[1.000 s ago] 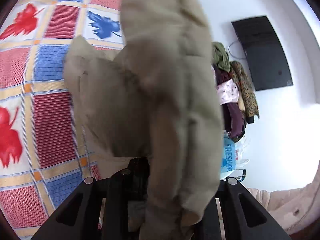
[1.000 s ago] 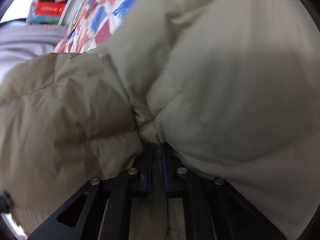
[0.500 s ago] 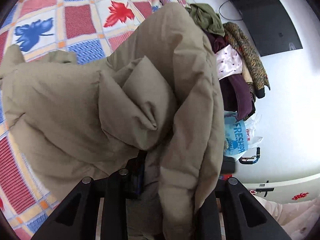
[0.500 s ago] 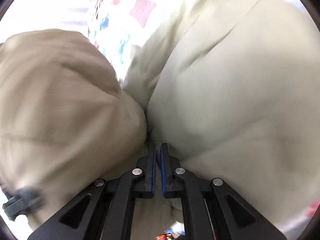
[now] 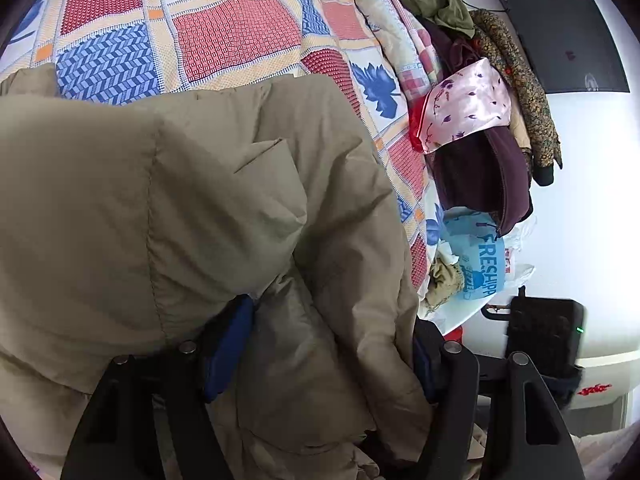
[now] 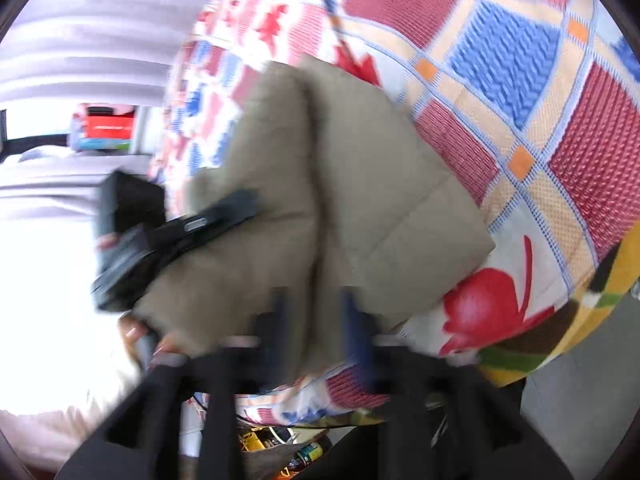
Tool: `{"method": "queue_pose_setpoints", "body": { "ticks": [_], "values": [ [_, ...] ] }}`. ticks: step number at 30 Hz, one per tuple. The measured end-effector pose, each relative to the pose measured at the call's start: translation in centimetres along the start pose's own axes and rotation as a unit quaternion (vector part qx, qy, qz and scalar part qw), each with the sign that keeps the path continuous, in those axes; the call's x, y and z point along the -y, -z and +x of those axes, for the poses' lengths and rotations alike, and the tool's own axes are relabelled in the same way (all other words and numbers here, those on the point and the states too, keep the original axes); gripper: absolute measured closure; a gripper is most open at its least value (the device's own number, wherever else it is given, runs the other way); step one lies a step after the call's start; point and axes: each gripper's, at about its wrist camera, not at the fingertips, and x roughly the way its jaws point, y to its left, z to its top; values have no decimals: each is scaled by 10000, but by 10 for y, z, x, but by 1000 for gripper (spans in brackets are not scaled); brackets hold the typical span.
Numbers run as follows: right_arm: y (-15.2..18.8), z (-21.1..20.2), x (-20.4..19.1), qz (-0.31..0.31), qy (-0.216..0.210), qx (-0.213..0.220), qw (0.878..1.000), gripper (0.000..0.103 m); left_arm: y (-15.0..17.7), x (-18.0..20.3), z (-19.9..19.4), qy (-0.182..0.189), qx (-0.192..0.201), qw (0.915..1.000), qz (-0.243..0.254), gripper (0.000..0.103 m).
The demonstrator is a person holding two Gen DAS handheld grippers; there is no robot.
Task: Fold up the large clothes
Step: 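Fold the lifted jacket over and press it down with both tools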
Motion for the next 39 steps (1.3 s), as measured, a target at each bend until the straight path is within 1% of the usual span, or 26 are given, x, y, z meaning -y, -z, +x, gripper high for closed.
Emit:
{"method": "queue_pose_setpoints", "body": {
  "ticks": [1,3,4,6,8,10,12,14,15,17,18,20,21,23,25,26,27,28,29,30,32,33,34,36,38,39],
  "values": [
    [5,-7,-6,-136,-174,63,9997,24,-2,7,1,-21,-14,10000,3,33],
    [6,-12,-18,-419,-473,16,9980,24,-4,9,3,-44,-33,10000,1,33],
    [10,-12,-26,-592,-549,-54,9967,24,-2,8,2,-53,-43,10000,8,33],
    [14,1,-43,-948,-434,-217,9943,24,-2,8,1,-74,-62,9999,29,33],
    [14,20,-56,-1212,-129,-323,9920,24,-5,15,-3,-152,-78,9998,99,33],
    [17,34,-54,-1306,457,-359,9897,26,-2,22,-21,-234,78,9993,289,33],
    [14,45,-44,-1246,934,-339,9872,29,4,30,-48,-401,477,9962,613,33],
    [12,44,-29,-1070,1393,-218,9842,29,12,29,-81,-679,1018,9893,790,33],
    [7,45,-21,-947,1506,-194,9839,29,16,22,-98,-874,1318,9844,770,33],
    [4,38,4,-474,1475,-237,9876,29,22,2,-121,-1291,1746,9747,535,33],
    [4,36,12,-309,1422,-255,9890,29,24,-15,-132,-1465,1952,9693,297,33],
    [5,30,23,-195,1346,-273,9903,29,25,-48,-143,-1707,2145,9616,-148,33],
    [4,29,26,-214,1318,-254,9907,29,25,-64,-144,-1712,2200,9598,-337,33],
    [-1,25,18,-361,1158,-118,9925,29,23,-84,-140,-1713,2239,9579,-536,33],
    [-2,20,10,-531,999,0,9936,29,19,-91,-130,-1822,2259,9556,-506,33],
    [-5,24,4,-654,1012,-1,9927,29,17,-89,-125,-1905,2263,9542,-444,33],
    [-4,31,-5,-795,1062,-27,9912,35,15,-86,-120,-1996,2272,9524,-381,33],
    [-7,35,-20,-1036,1114,-63,9883,80,13,-83,-117,-2019,2276,9520,-337,33],
    [-9,39,-32,-1389,1307,-165,9815,89,11,-78,-113,-2055,2275,9513,-311,33],
    [-9,38,-46,-1831,1696,-90,9683,90,7,-72,-110,-2059,2275,9513,-282,33],
    [-6,33,-61,-2405,2139,34,9468,91,0,-58,-100,-1998,2259,9532,-220,33],
    [-6,31,-60,-2471,2281,36,9418,91,-4,-51,-93,-1975,2227,9545,-157,33],
    [-6,28,-53,-2407,2387,16,9408,91,-8,-43,-85,-1967,2185,9558,-68,33],
    [-8,25,-30,-2043,2530,-31,9456,91,-15,-25,-67,-1996,2088,9572,166,33],
    [-10,25,3,-1548,2488,-67,9561,91,-22,-10,-45,-2162,1963,9553,455,33],
    [-12,24,13,-1348,2404,-77,9612,91,-26,-5,-32,-2320,1896,9521,615,33]
  ]
}}
